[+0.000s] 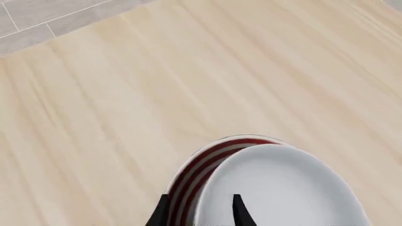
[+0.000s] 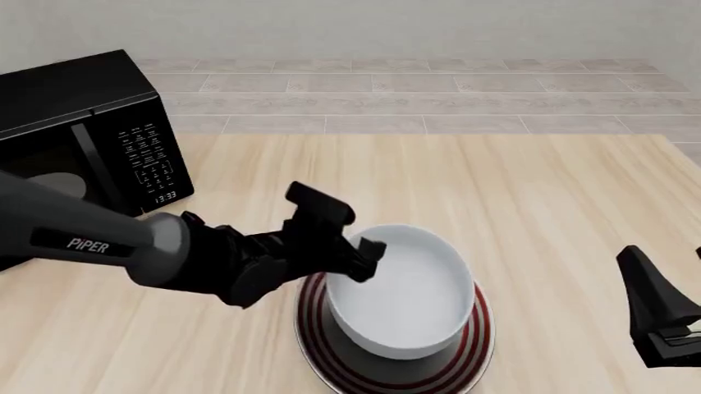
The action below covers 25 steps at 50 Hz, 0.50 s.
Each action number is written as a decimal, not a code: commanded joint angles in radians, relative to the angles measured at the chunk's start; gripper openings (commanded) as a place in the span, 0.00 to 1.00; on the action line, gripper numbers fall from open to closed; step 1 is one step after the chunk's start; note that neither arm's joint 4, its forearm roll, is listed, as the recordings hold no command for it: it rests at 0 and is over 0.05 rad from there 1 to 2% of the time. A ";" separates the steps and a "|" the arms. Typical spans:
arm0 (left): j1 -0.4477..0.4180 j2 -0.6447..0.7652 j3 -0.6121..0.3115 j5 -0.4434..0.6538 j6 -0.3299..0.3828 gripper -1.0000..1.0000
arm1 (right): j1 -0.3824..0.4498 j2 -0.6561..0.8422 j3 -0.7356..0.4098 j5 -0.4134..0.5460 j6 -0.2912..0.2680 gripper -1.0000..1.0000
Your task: Pick up the white bowl and put it on the plate.
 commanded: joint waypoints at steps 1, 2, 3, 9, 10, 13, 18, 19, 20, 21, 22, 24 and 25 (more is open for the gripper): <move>0.000 -0.070 0.015 0.020 0.001 1.00 | -0.001 0.003 0.000 -0.001 -0.001 1.00; 0.000 -0.071 0.015 0.020 0.001 1.00 | -0.001 0.003 0.000 -0.002 -0.001 1.00; 0.003 -0.097 0.023 0.023 0.003 1.00 | -0.001 0.002 0.000 -0.001 -0.002 1.00; 0.008 -0.245 0.062 0.069 0.009 1.00 | -0.003 0.001 0.000 0.001 0.000 1.00; 0.009 -0.264 0.065 0.081 0.007 1.00 | -0.004 0.002 0.000 0.000 -0.001 1.00; 0.026 -0.356 0.092 0.097 0.019 1.00 | -0.002 -0.001 0.000 0.002 -0.001 1.00; 0.043 -0.490 0.128 0.134 0.033 1.00 | -0.004 0.007 0.000 -0.004 0.000 1.00; 0.040 -0.511 0.128 0.148 0.030 1.00 | -0.004 0.007 0.000 -0.005 0.001 1.00; 0.040 -0.511 0.128 0.148 0.030 1.00 | -0.004 0.008 0.000 -0.005 0.001 1.00; 0.044 -0.538 0.138 0.154 0.034 1.00 | -0.004 0.005 0.000 -0.003 0.000 1.00; 0.047 -0.557 0.143 0.160 0.042 1.00 | -0.003 0.005 0.000 -0.004 0.001 1.00; 0.049 -0.600 0.152 0.179 0.032 1.00 | -0.001 0.007 0.000 -0.005 0.003 1.00; 0.056 -0.637 0.164 0.184 0.039 1.00 | -0.001 0.007 0.000 -0.006 0.001 1.00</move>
